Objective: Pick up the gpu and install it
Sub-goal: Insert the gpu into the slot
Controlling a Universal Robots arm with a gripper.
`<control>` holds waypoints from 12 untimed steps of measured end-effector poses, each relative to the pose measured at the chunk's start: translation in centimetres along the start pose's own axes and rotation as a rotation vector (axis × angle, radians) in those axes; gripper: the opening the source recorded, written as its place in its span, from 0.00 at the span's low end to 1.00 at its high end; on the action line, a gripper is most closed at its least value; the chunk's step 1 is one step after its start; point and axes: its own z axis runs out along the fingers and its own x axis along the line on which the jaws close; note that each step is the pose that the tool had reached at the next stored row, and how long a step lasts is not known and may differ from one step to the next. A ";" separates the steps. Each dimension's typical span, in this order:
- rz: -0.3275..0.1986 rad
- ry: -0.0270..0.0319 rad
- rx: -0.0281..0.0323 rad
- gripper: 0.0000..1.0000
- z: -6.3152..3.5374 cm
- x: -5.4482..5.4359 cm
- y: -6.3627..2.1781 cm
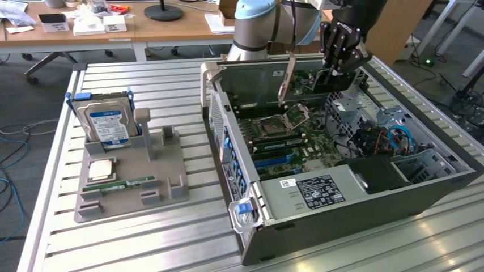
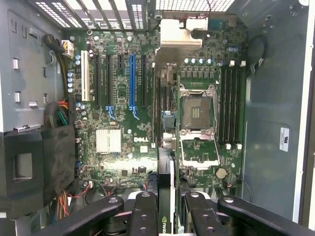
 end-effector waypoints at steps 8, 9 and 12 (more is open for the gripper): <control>0.000 -0.0017 0.0000 0.26 0.38 0.0 0.03; 0.000 -0.0017 0.0000 0.26 0.40 0.0 0.03; 0.000 -0.0017 0.0000 0.26 0.47 0.0 0.05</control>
